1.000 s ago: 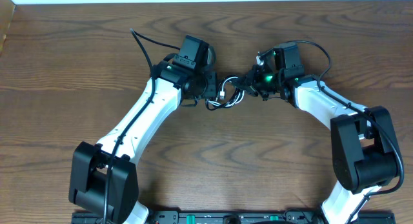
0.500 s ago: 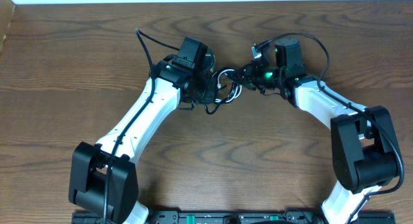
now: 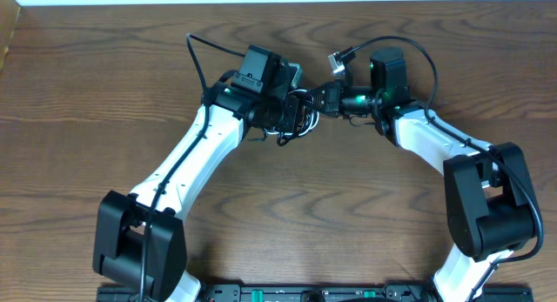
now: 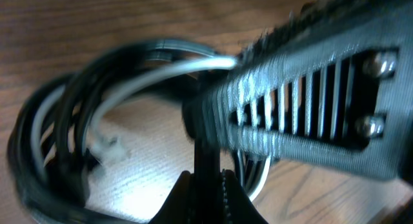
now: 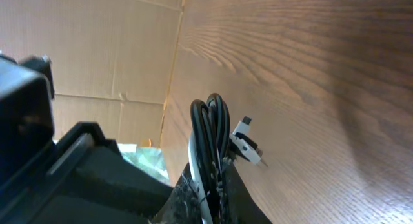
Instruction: Untangle cables
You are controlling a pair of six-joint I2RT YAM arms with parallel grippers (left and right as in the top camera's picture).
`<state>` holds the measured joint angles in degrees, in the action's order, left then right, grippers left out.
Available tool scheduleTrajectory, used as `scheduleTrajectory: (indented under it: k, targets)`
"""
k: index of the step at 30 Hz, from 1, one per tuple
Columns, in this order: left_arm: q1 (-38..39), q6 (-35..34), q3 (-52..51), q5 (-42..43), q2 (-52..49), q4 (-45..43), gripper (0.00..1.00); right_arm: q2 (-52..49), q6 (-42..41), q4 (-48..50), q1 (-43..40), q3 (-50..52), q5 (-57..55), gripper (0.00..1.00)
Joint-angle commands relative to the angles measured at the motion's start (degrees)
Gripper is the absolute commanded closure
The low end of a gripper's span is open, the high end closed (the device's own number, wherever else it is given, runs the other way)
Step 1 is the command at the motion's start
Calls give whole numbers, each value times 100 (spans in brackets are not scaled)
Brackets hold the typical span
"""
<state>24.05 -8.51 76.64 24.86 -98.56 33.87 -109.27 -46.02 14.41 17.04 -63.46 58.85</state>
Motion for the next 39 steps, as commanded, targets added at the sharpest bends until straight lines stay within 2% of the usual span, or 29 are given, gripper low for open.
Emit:
scheduleTrajectory:
  k: [1, 4, 5, 6, 7, 8, 12, 18, 31, 33, 37, 39]
  targets:
    - [17, 72, 114, 146, -227, -127, 92, 26, 2, 42, 74, -22, 374, 99]
    - [15, 72, 116, 146, -391, -184, 92, 26, 2, 42, 74, -22, 389, 99]
    - [11, 74, 114, 146, -424, -186, 89, 26, 2, 42, 74, -22, 389, 99]
    - [-7, 74, 116, 127, -463, -186, 83, 26, 2, 42, 74, -22, 393, 99]
    - [-50, 74, 116, 127, -463, -186, 68, 26, 2, 42, 74, -22, 404, 99]
    - [-92, 72, 129, 133, -457, -181, 61, 26, 2, 39, 68, -22, 415, 99]
    - [-341, -37, 219, 208, -317, -76, 46, 26, 2, 39, 52, -22, 415, 99]
    - [-693, -35, 221, 820, -28, -76, 33, 26, 2, 39, 52, -22, 415, 99]
    - [-1150, -98, 219, 927, 223, 127, 34, 26, 0, 37, 52, -22, 417, 99]
    - [-1150, -96, 216, 686, 221, 243, 45, 26, 0, 39, 52, -22, 417, 99]
    - [-1145, -96, 146, 525, 221, 461, 58, 26, 0, 37, 52, -22, 415, 99]
    - [-1145, -96, 122, 525, 221, 494, 71, 26, 0, 37, 52, -22, 415, 99]
